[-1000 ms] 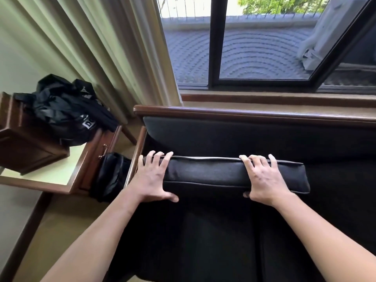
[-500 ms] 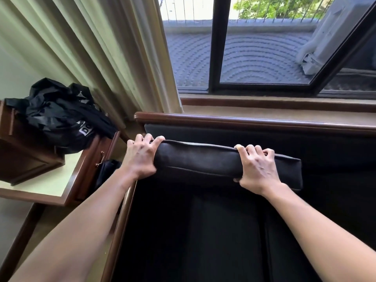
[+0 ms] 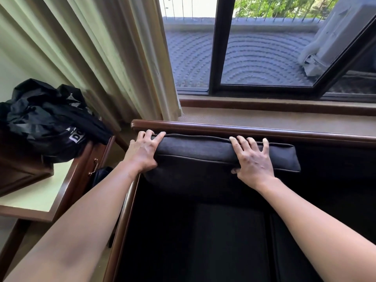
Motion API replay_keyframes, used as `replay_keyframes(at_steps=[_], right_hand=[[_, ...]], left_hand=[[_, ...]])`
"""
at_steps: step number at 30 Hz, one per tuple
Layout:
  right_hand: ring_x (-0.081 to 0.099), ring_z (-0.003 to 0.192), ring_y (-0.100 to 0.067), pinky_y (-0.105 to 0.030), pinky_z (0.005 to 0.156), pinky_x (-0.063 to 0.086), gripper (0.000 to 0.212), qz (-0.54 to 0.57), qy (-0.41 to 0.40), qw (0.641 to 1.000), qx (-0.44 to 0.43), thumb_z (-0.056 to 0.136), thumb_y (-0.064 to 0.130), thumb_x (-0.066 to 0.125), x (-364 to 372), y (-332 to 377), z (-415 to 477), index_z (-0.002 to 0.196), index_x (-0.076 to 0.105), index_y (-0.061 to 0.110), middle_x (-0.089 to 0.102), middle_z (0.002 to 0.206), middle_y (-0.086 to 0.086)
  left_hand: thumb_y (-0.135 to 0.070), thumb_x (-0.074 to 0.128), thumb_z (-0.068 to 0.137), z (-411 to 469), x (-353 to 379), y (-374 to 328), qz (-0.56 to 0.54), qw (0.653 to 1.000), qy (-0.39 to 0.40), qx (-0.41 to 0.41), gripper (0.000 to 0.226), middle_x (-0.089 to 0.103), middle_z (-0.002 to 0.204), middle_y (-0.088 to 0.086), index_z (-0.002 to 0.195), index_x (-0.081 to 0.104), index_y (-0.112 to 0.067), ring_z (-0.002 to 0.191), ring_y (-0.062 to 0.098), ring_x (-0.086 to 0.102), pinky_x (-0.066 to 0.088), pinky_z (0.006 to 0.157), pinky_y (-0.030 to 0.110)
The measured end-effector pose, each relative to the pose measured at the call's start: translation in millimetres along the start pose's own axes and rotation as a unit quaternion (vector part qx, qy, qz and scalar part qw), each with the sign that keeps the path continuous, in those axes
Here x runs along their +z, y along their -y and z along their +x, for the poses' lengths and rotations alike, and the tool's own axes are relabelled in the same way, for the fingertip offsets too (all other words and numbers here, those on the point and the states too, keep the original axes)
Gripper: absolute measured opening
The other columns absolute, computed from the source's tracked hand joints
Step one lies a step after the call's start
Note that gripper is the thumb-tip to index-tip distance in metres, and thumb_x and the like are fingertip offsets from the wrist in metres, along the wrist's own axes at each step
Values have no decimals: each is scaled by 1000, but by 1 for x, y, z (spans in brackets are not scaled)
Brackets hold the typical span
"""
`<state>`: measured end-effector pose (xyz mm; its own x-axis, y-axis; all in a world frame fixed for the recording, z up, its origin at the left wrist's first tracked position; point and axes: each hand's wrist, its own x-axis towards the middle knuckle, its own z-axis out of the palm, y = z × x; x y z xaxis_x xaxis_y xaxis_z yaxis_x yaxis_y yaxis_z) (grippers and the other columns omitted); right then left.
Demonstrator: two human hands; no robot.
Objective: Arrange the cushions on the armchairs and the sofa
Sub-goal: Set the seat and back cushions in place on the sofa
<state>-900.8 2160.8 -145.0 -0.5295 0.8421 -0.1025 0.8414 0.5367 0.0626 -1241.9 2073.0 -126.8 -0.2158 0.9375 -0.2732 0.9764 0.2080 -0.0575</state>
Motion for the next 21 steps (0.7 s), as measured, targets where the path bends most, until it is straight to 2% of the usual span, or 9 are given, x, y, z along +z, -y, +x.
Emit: replay_keyframes(at_steps=[3, 5, 7, 10, 12, 17, 21], right_hand=[[38, 140, -34, -70, 116, 17, 114, -5, -8, 1000, 3, 66, 46, 88, 8, -1, 1, 158, 25, 21, 42, 154, -4], [37, 142, -35, -72, 115, 16, 115, -6, -5, 1000, 14, 66, 44, 88, 8, 3, 0, 158, 23, 21, 42, 155, -4], [30, 147, -37, -75, 114, 11, 117, -6, -5, 999, 41, 67, 41, 88, 6, 10, -7, 160, 19, 19, 35, 160, -7], [17, 153, -40, -76, 113, 5, 117, 7, -6, 996, 90, 73, 40, 85, 3, 19, -30, 162, 13, 15, 19, 168, -14], [15, 154, -41, -76, 113, 5, 111, 20, -9, 994, 108, 78, 39, 82, 4, 19, -50, 162, 14, 14, 15, 168, -17], [16, 155, -39, -71, 118, 12, 85, 79, -41, 988, 126, 88, 36, 72, 0, 0, -115, 158, 30, 13, 18, 168, -17], [17, 155, -37, -65, 120, 17, 71, 111, -46, 978, 171, 93, 39, 63, -3, -35, -173, 155, 37, 14, 22, 167, -17]], left_hand=[[-37, 86, 69, 0, 9, 1, 22, 1000, -14, 1, 122, 40, 151, 3, 166, 13, -34, 140, 30, 36, 47, 105, 50], [-34, 83, 72, -5, 9, -2, 43, 999, -18, -9, 123, 34, 161, 6, 167, 5, -32, 149, 34, 29, 39, 113, 54], [-24, 78, 78, -16, 6, -11, 57, 998, -15, -22, 120, 20, 172, 11, 168, -2, -27, 157, 39, 17, 29, 120, 59], [-12, 69, 82, -41, -1, -30, 58, 998, -7, -19, 115, 0, 176, 16, 167, -7, -19, 161, 41, 4, 17, 125, 64], [-16, 68, 80, -55, -4, -47, 36, 999, -6, 5, 114, -4, 176, 16, 167, -6, -19, 162, 40, -3, 11, 126, 66], [-45, 58, 94, -89, -20, -121, -50, 995, -44, 78, 94, 0, 177, 15, 169, 5, -22, 162, 39, -3, 6, 128, 65], [-49, 53, 101, -107, -29, -200, -109, 984, -83, 117, 81, 6, 176, 15, 168, 17, -21, 163, 38, 1, 7, 128, 64]])
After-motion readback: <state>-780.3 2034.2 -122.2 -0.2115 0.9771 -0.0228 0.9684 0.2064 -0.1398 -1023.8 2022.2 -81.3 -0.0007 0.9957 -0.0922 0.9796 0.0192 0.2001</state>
